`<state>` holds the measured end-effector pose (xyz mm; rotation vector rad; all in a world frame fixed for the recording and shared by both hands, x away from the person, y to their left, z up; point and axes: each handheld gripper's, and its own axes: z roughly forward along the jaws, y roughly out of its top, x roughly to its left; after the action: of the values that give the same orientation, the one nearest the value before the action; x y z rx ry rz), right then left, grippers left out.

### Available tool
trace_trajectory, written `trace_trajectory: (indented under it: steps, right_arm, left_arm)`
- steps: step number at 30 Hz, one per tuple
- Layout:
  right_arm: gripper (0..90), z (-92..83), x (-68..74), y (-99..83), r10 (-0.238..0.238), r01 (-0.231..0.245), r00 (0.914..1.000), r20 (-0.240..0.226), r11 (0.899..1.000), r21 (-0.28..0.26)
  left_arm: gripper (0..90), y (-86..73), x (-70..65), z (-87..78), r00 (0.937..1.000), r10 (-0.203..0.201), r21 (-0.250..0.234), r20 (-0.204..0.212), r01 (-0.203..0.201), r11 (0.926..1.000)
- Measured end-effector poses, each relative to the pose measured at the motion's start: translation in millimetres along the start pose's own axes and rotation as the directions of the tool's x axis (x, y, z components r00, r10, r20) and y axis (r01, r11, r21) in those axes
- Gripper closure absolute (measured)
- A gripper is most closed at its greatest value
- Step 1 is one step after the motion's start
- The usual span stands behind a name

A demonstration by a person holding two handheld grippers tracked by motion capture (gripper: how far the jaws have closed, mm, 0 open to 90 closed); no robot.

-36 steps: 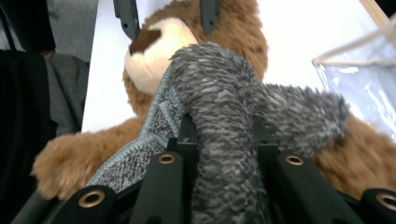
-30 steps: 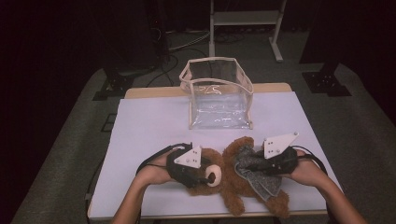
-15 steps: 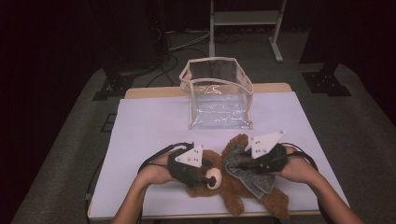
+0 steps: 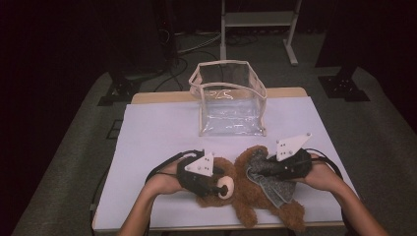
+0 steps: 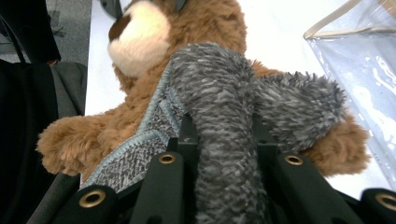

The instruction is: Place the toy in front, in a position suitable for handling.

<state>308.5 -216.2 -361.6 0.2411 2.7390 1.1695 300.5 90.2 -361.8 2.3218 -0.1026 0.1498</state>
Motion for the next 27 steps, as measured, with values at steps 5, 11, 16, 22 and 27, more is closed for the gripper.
trace_trajectory:
  steps: [5, 11, 16, 22, 27]
  right_arm:
    - [72.1, 1.2, 0.4, -2.3, 0.008, -0.008, 0.9999, -0.012, 1.0, -0.009]
    - [72.1, 4.2, 1.1, -1.8, -0.004, 0.004, 0.9998, -0.021, 1.0, -0.006]
    - [72.2, 4.6, 1.3, -2.4, -0.002, 0.002, 0.9997, -0.022, 1.0, -0.011]
    - [72.1, 4.9, 3.5, 13.5, -0.056, 0.057, 0.9984, -0.005, 0.998, 0.026]
    - [72.0, 12.3, 4.0, 24.5, -0.074, 0.074, 0.9972, -0.013, 0.997, -0.013]
  left_arm:
    - [44.8, -2.7, 4.1, -6.7, 0.9998, -0.011, -0.014, -0.018, 0.011, 0.9998]
    - [44.6, -10.9, 13.2, -10.6, 0.9987, -0.048, -0.05, -0.018, 0.047, 0.9976]
    - [44.8, -17.0, 15.1, -5.4, 0.9972, -0.074, -0.039, -0.012, 0.073, 0.9966]
    - [45.0, -16.5, 12.1, 1.3, 0.9977, -0.067, -0.026, -0.003, 0.067, 0.9974]
    - [44.9, -19.3, 9.6, 3.0, 0.9975, -0.07, -0.048, -0.004, 0.07, 0.9964]
